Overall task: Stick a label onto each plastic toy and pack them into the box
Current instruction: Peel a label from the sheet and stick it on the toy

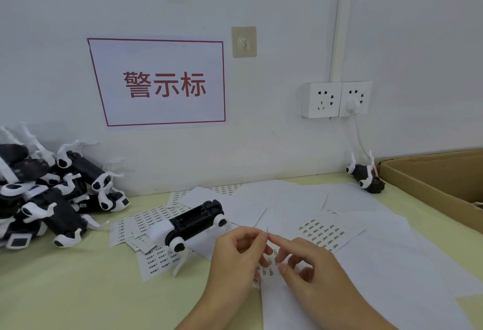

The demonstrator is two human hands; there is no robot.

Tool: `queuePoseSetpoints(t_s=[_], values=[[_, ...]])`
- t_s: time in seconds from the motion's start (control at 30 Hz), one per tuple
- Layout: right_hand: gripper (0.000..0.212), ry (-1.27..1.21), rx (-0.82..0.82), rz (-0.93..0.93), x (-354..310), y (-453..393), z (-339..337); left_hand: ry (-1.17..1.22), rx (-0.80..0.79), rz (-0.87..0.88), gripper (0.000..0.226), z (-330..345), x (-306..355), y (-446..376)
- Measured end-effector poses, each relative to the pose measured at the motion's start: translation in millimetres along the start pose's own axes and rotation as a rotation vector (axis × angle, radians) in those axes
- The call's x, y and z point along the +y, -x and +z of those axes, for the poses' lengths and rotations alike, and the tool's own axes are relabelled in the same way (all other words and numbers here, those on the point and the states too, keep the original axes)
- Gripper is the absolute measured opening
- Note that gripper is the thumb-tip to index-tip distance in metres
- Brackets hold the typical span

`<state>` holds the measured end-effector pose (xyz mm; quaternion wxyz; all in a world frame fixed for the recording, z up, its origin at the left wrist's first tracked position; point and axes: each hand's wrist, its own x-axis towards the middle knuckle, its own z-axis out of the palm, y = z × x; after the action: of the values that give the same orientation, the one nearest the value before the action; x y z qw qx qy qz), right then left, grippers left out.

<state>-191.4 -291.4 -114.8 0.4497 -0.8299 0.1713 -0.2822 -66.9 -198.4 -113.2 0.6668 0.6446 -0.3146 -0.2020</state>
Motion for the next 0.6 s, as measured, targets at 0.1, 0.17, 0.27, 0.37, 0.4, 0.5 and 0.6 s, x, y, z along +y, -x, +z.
queuePoseSetpoints(t_s=[0.1,0.17,0.27,0.37,0.4,0.5,0.6], values=[[0.058,0.004,0.012,-0.005,1.0,0.5,0.0,0.023,0.002,-0.007,0.014,-0.8,0.5,-0.8],[0.057,0.004,0.019,-0.008,1.2,0.3,-0.1,0.045,0.001,-0.011,0.015,-2.1,0.9,-1.0],[0.055,0.028,0.021,-0.014,1.4,0.1,0.5,0.041,-0.001,-0.009,0.015,-2.0,0.5,-0.7],[0.041,0.073,0.089,0.001,1.9,0.0,0.7,0.023,0.005,-0.008,0.013,-1.2,0.1,-0.2],[0.036,0.086,0.133,0.013,1.7,-0.3,0.0,0.010,0.003,-0.004,0.013,-1.0,0.1,0.0],[0.027,0.082,0.241,0.040,-0.6,-0.8,-4.0,-0.087,-0.046,0.052,0.013,1.4,0.1,3.1],[0.020,0.078,0.254,0.041,-4.7,-1.6,-6.3,-0.205,-0.103,0.145,0.015,6.2,-0.5,6.9]])
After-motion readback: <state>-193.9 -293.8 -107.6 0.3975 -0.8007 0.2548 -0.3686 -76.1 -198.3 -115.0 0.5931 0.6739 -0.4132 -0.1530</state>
